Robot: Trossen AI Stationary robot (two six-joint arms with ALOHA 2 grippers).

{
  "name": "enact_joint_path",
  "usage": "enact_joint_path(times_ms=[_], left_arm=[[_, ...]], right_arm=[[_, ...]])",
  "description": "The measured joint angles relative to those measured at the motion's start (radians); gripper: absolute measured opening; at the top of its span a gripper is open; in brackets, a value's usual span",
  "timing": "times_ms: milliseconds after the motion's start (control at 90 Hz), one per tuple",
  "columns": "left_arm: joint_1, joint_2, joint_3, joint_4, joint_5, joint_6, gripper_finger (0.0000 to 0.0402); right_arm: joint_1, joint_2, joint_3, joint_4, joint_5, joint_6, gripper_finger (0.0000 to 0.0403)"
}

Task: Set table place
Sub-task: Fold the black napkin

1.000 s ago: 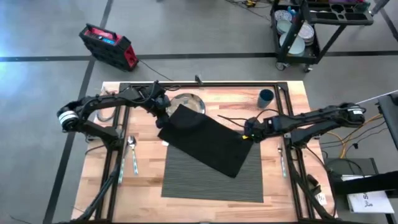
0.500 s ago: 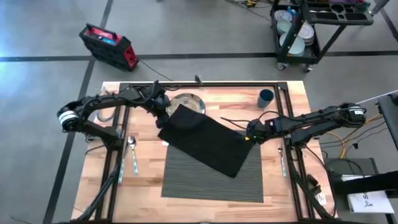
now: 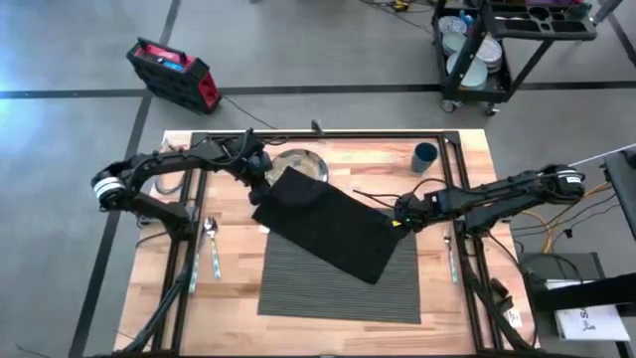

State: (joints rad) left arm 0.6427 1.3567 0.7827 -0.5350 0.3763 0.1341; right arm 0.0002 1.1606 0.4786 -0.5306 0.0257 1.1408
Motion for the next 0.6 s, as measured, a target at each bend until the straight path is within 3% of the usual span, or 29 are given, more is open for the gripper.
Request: enact_joint_path(times_ms=[322, 600], left_arm=[[0.0, 0.0, 0.0, 0.001, 0.0, 0.0, 0.0113], [0.0, 0.0, 0.0, 0.003, 0.0, -0.011, 0.0094]], right_arm=[[0.0, 0.0, 0.0, 0.056, -0.001, -0.007, 0.0013], [0.0, 0.0, 0.0, 0.082, -0.027, 0.077, 0.0002]])
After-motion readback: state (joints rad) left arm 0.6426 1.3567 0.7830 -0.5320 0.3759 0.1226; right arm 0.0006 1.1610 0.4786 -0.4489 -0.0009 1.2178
